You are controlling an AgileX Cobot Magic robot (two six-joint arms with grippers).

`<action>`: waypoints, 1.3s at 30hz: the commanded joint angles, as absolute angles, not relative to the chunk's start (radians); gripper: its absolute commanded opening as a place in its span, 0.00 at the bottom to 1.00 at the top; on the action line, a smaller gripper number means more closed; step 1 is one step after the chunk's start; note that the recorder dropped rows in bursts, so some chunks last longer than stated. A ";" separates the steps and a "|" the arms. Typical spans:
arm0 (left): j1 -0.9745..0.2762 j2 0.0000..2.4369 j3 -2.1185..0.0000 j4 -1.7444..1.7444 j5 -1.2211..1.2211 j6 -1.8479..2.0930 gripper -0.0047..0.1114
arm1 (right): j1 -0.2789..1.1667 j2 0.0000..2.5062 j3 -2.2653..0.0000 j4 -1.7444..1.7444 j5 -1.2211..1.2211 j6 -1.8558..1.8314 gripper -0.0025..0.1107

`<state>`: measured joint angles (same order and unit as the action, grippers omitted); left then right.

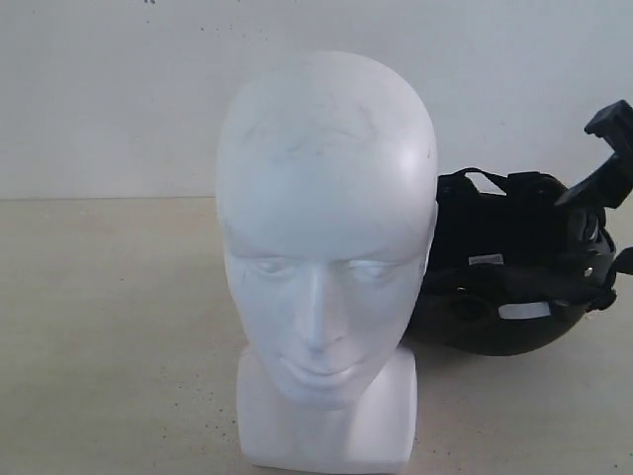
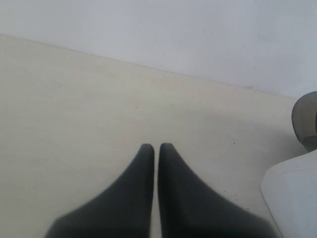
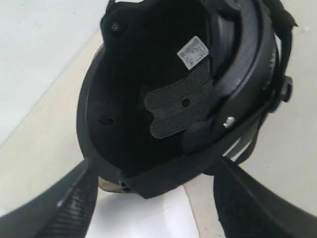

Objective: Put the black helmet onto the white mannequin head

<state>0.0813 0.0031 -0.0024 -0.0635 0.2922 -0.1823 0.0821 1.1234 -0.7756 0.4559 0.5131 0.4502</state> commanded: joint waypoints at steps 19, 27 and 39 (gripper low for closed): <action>0.075 0.000 0.000 -0.070 0.292 -0.182 0.08 | 0.081 1.331 -0.648 0.472 0.268 0.674 0.58; 0.075 0.000 0.000 -0.070 0.292 -0.182 0.08 | 0.081 1.441 -0.650 0.467 0.165 0.657 0.55; 0.075 0.000 0.000 -0.070 0.292 -0.182 0.08 | 0.072 1.439 -0.655 0.453 0.011 0.537 0.02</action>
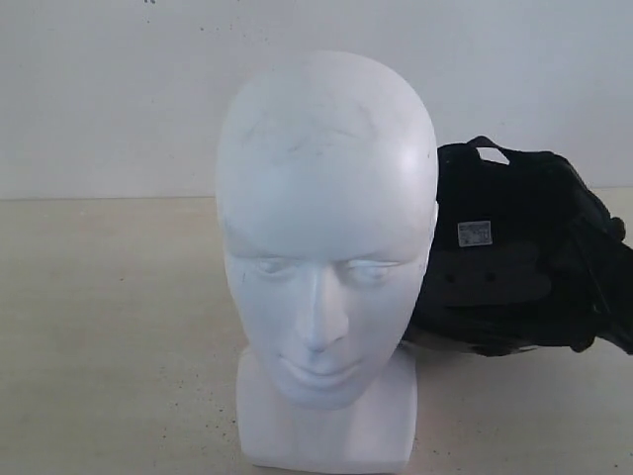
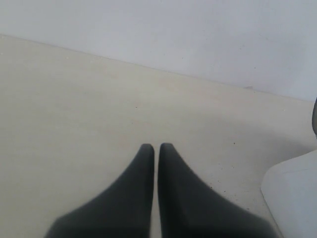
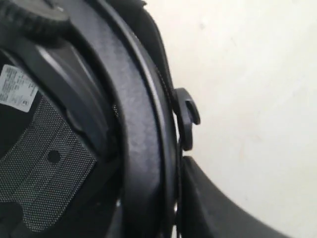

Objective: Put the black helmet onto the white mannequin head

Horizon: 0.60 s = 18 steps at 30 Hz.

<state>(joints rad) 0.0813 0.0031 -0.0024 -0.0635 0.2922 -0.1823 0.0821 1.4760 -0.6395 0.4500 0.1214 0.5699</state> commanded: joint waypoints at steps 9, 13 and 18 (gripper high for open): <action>0.075 0.000 0.000 -0.070 0.292 -0.182 0.08 | -0.116 1.426 -0.853 0.428 0.287 0.300 0.02; 0.075 0.000 0.000 -0.070 0.292 -0.182 0.08 | -0.209 1.426 -0.951 0.415 0.403 0.131 0.02; 0.075 0.000 0.000 -0.070 0.292 -0.182 0.08 | -0.295 1.429 -1.066 0.332 0.525 -0.062 0.02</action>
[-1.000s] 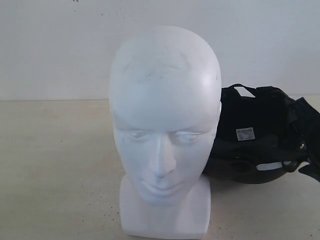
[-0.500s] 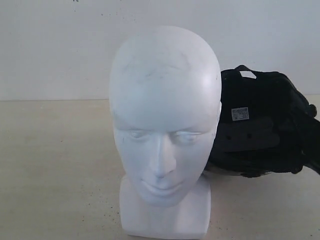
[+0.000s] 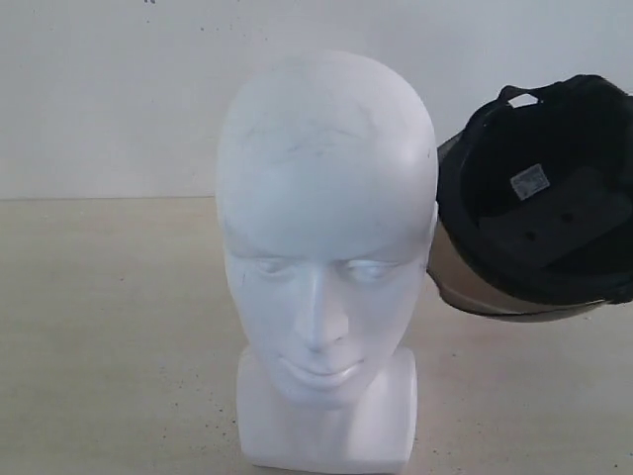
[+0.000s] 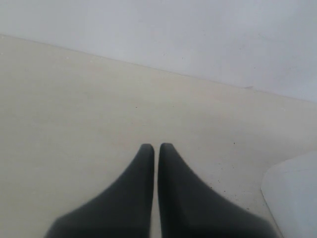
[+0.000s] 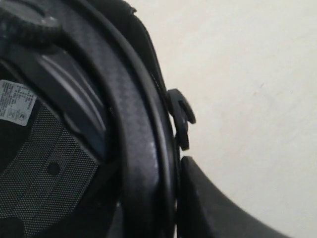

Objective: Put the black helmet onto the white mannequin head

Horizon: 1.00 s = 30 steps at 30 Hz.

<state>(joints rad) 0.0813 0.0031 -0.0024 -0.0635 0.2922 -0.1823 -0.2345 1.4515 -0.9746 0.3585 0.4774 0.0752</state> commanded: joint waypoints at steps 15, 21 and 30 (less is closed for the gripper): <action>0.075 0.000 0.000 -0.070 0.292 -0.182 0.08 | -0.269 1.491 -1.125 0.311 0.661 -0.582 0.02; 0.075 0.000 0.000 -0.070 0.292 -0.182 0.08 | -0.165 1.547 -1.134 0.317 0.693 -0.612 0.02; 0.075 0.000 0.000 -0.070 0.292 -0.182 0.08 | -0.109 1.592 -1.140 0.247 0.686 -0.617 0.02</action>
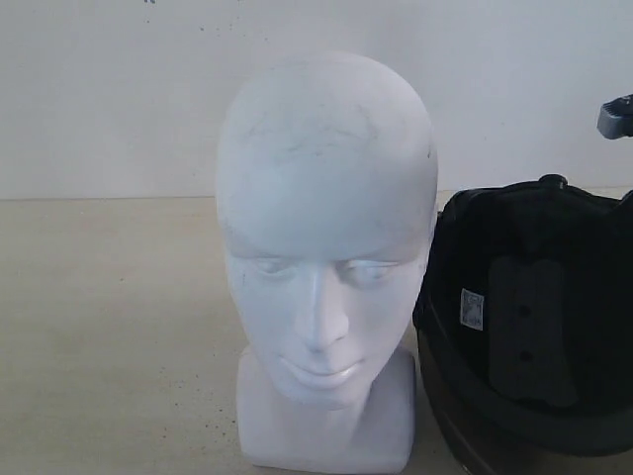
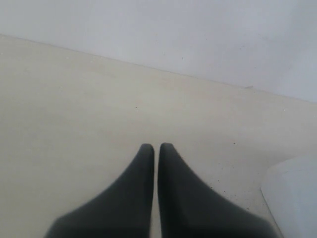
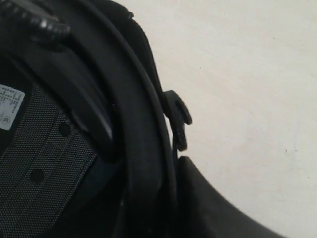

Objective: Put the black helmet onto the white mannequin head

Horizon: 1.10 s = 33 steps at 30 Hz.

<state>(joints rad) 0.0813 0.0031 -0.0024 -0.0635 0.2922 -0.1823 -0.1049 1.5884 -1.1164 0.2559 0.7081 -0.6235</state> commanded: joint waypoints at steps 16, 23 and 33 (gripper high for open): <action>0.075 0.000 0.000 -0.070 0.292 -0.182 0.08 | -0.109 1.592 -1.140 0.268 0.594 -0.672 0.39; 0.075 0.000 0.000 -0.070 0.292 -0.182 0.08 | -0.109 1.592 -1.140 0.311 0.563 -0.670 0.54; 0.075 0.000 0.000 -0.070 0.292 -0.182 0.08 | -0.095 1.513 -1.140 0.589 0.562 -0.663 0.62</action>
